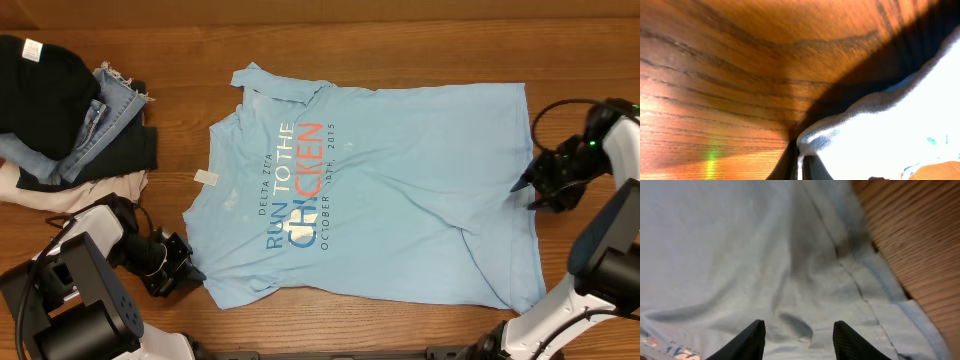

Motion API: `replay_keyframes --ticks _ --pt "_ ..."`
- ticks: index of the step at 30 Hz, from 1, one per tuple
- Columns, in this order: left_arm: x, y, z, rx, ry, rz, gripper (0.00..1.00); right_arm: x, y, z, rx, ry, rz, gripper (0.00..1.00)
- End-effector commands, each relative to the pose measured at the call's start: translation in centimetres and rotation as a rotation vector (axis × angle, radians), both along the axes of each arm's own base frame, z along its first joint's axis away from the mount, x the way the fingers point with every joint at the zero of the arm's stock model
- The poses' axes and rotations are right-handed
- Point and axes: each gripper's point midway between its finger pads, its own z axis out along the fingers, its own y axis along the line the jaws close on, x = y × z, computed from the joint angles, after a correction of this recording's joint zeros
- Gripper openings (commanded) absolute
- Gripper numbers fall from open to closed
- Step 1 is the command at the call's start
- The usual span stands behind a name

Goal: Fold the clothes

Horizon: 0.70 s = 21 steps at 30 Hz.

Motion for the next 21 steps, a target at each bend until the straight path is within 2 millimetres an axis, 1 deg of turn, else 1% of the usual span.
replay_keyframes --ticks 1,2,4,6,7,11,12,15,18,20,21 --pt "-0.4 2.2 -1.4 0.104 0.014 -0.064 0.04 -1.2 1.3 -0.3 -0.011 0.032 0.060 0.47" --pt "-0.3 2.3 -1.5 0.105 0.008 -0.069 0.04 -1.6 1.3 -0.9 -0.033 0.049 0.074 0.47" --pt "-0.1 2.4 -1.5 0.109 0.000 -0.070 0.04 -1.7 0.6 -2.0 -0.082 0.052 0.063 0.47" --pt "0.0 2.5 -1.6 0.112 -0.007 -0.073 0.04 -1.8 -0.8 -2.8 -0.166 0.070 0.033 0.40" --pt "0.0 2.5 -1.6 0.112 -0.007 -0.074 0.04 -1.8 -1.0 -3.0 -0.182 0.072 0.023 0.39" --pt "0.2 2.5 -1.6 0.114 -0.018 -0.083 0.04 -0.5 -0.6 -3.2 -0.170 0.024 -0.006 0.37" --pt "0.2 2.5 -1.6 0.114 -0.018 -0.083 0.04 -0.2 -0.6 -3.3 -0.177 0.017 -0.016 0.35" --pt "0.2 2.5 -1.6 0.113 -0.019 -0.086 0.04 0.5 -0.7 -3.6 -0.191 -0.009 -0.036 0.35" --pt "0.1 2.5 -1.6 0.113 -0.018 -0.086 0.04 0.8 -0.5 -4.5 -0.186 -0.034 -0.060 0.35" --pt "0.1 2.5 -1.6 0.113 -0.019 -0.087 0.04 0.6 -0.3 -5.1 -0.183 -0.034 -0.063 0.31" --pt "0.1 2.5 -1.6 0.112 -0.018 -0.087 0.04 0.3 -0.2 -5.4 -0.181 -0.026 -0.062 0.24"
